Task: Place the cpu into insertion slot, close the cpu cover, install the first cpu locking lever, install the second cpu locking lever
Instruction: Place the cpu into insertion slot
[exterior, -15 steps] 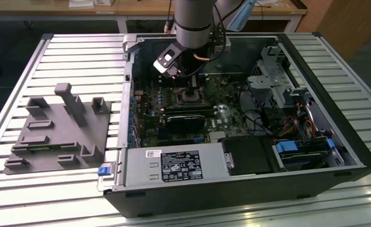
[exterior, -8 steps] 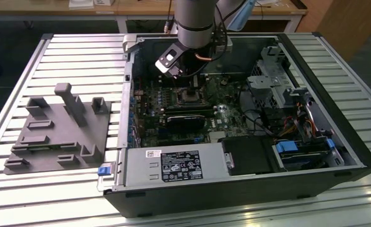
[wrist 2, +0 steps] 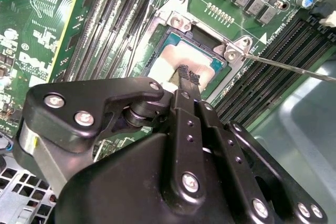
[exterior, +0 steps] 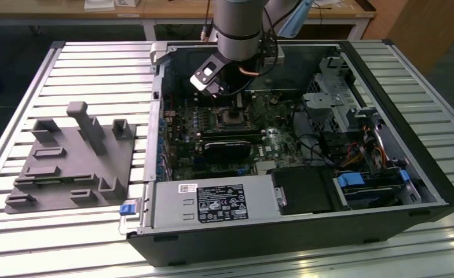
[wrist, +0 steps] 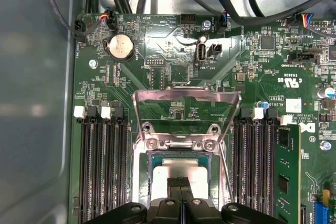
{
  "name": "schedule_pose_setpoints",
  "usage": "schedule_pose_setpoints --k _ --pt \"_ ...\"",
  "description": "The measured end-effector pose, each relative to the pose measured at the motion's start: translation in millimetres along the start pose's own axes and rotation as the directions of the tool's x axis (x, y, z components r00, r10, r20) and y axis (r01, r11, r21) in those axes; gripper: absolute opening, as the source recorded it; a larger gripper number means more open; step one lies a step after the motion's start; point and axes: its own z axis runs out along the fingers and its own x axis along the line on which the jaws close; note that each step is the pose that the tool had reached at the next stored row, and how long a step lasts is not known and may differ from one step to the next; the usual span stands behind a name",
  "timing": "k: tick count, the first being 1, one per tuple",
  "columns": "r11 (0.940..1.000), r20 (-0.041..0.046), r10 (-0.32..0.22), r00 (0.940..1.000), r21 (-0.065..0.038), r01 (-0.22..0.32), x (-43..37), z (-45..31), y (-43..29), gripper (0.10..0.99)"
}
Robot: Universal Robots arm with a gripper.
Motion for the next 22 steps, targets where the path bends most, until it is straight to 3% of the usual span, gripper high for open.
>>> schedule_pose_setpoints --k 16,22 --pt "0.9998 0.0009 0.02 0.9998 0.0 -0.02 -0.1 5.1 -0.2 0.106" --pt "0.9998 0.0006 0.02 0.9998 0.0 -0.02 0.0 -0.4 0.0 0.106"
